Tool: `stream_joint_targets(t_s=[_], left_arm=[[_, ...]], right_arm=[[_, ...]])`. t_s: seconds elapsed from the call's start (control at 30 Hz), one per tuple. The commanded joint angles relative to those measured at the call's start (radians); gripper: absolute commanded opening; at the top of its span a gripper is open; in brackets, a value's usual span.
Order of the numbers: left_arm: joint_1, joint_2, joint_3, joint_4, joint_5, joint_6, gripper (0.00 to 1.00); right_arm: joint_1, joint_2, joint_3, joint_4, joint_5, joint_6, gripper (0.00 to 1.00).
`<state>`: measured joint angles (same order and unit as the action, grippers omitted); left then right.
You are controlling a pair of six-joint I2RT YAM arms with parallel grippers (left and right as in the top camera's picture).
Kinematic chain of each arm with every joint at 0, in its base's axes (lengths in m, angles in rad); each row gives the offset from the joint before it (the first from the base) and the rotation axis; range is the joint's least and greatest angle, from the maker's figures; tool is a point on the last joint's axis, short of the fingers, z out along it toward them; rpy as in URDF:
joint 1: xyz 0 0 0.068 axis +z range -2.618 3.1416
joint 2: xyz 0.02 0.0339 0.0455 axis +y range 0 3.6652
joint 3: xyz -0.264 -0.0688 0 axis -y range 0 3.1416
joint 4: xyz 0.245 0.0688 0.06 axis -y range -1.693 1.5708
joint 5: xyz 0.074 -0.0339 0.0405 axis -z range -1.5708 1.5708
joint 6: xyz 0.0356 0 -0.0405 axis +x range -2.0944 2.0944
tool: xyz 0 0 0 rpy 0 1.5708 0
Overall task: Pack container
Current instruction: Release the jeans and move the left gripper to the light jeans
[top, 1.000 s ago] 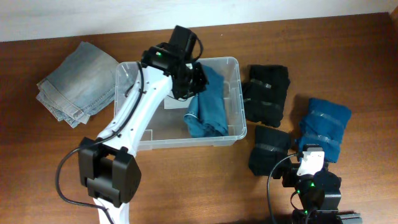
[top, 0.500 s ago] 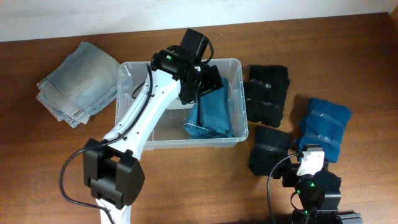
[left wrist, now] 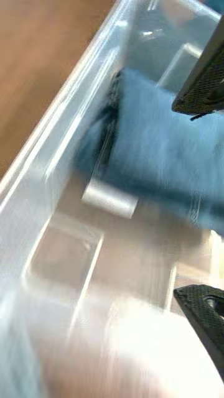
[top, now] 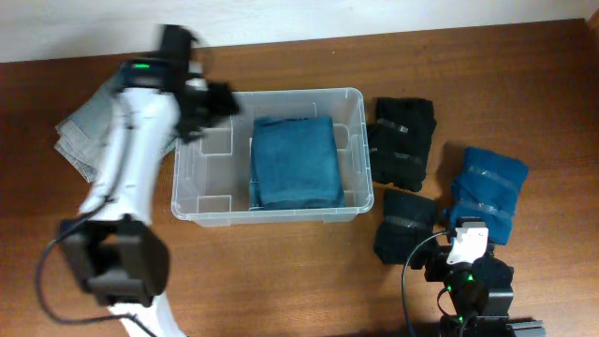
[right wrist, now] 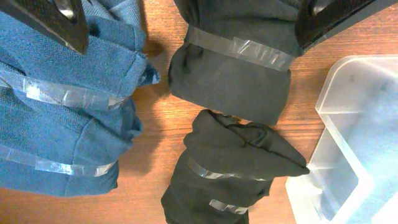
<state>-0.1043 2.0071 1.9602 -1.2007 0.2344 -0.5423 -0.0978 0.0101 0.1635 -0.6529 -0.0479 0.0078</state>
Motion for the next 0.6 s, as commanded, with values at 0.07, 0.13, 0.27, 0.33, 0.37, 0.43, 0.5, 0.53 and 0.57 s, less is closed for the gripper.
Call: stream_joint_targets(t_s=[0.07,0.13,0.27,0.33,0.37,0.43,0.5,0.53,0.57], left_arm=[[0.237,-0.048,0.018,-0.007,-0.018,0.089,0.94],[0.314,-0.048,0.018,0.015,-0.023,0.089,0.97],[0.456,-0.034,0.017,0.061,-0.022,0.104,0.99],[0.515,-0.015,0.017,0.076,-0.022,0.137,0.99],[0.543,0.001,0.017,0.079,-0.019,0.149,0.99],[0.592,0.039,0.017,0.082,0.01,0.199,0.99],[0.639,0.094,0.017,0.083,0.068,0.255,0.99],[0.656,0.118,0.017,0.083,0.096,0.276,0.99],[0.676,0.148,0.017,0.084,0.126,0.3,0.99]], right_arm=[[-0.007,-0.006,-0.006,0.0,-0.008,0.007,0.98],[-0.007,-0.006,-0.006,-0.001,-0.008,0.007,0.98],[-0.007,-0.006,-0.006,0.0,-0.008,0.007,0.98],[-0.007,-0.006,-0.006,0.0,-0.008,0.007,0.98],[-0.007,-0.006,-0.006,0.0,-0.008,0.007,0.98],[-0.007,-0.006,-0.006,-0.001,-0.008,0.007,0.98],[-0.007,-0.006,-0.006,0.0,-0.008,0.007,0.98],[-0.007,-0.006,-0.006,0.0,-0.008,0.007,0.98],[-0.007,-0.006,-0.006,0.0,-0.008,0.007,0.98]])
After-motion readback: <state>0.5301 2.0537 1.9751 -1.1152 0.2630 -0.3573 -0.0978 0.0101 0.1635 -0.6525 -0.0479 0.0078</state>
